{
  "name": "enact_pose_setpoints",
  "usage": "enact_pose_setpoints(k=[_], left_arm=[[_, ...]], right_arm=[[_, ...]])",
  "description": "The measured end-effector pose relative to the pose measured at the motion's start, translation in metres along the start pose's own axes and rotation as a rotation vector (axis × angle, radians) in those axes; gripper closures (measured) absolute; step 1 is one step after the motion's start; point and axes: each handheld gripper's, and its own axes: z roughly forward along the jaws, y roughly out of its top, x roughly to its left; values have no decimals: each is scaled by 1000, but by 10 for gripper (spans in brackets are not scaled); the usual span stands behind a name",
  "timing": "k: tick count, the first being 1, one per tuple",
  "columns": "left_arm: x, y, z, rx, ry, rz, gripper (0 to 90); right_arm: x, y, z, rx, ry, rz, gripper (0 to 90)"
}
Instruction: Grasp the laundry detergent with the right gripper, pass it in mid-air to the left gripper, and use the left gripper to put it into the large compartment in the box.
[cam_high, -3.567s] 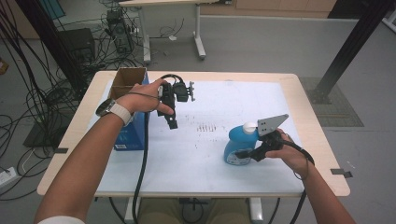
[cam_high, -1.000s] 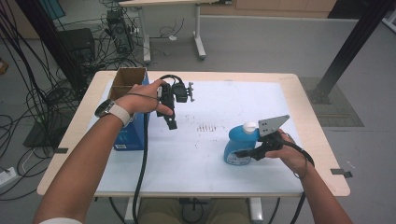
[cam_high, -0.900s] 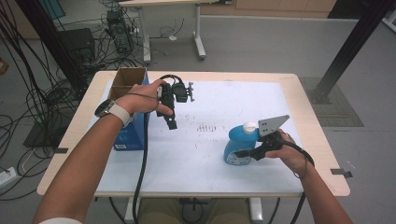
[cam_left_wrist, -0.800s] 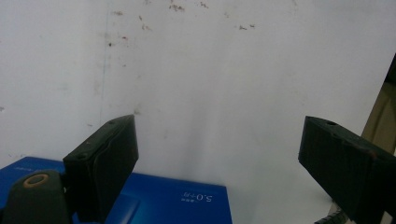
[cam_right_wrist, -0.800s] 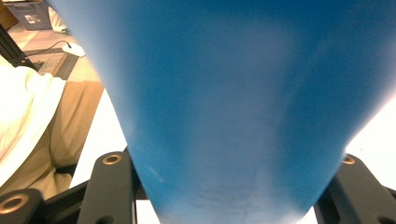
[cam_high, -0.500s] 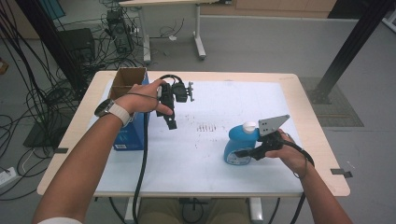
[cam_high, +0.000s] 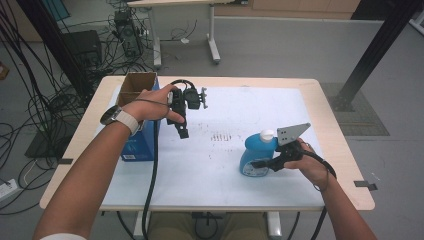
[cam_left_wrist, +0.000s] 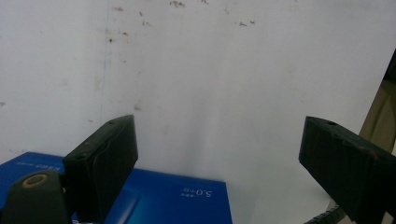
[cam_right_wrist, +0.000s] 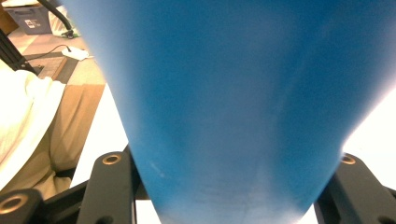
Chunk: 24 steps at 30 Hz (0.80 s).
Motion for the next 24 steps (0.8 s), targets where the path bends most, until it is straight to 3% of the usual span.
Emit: enact_pose_setpoints(k=[24], left_arm=[[-2,0,-1,-4,4,-1,121]], right_arm=[[0,1,0,6,-1,-5,437]])
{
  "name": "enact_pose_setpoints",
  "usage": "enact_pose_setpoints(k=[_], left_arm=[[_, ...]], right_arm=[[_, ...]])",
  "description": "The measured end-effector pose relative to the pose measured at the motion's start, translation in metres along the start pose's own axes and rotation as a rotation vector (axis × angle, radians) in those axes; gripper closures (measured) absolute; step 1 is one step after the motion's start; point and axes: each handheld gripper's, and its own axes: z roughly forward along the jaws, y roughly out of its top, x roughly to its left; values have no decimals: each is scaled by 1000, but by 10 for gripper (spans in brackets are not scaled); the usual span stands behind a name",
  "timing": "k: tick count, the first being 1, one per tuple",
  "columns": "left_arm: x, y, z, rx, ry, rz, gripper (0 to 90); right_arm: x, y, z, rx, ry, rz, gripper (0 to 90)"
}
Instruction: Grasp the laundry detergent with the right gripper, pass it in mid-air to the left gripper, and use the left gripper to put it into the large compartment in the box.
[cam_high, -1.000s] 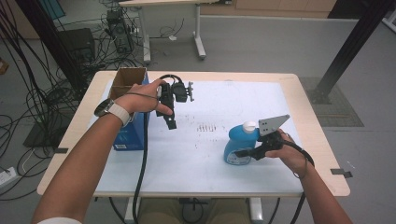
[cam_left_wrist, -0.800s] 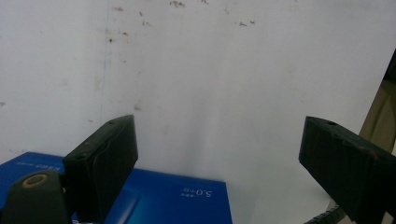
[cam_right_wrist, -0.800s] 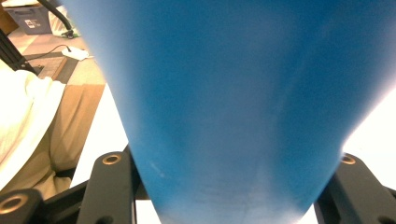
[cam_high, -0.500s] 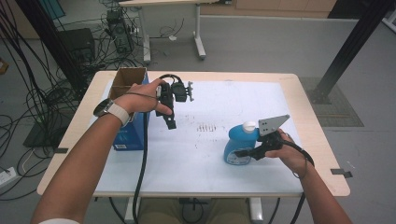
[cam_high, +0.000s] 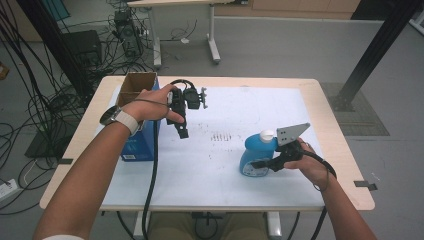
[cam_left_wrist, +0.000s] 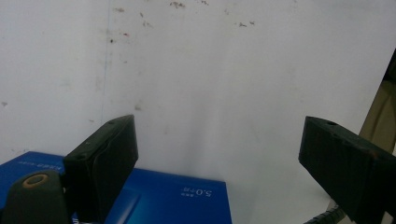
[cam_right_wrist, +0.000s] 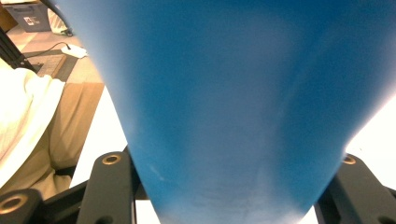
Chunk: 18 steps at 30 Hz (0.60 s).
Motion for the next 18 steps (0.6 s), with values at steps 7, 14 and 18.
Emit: enact_pose_setpoints(k=[7,14,18], left_arm=[[1,0,0,-2,-1,2,121],[1,0,0,-2,1,0,121],[1,-1,0,-4,1,-1,121]], right_arm=[[0,0,0,-2,0,3,436],[0,0,0,-1,-1,1,435],[0,0,0,0,0,5,435]])
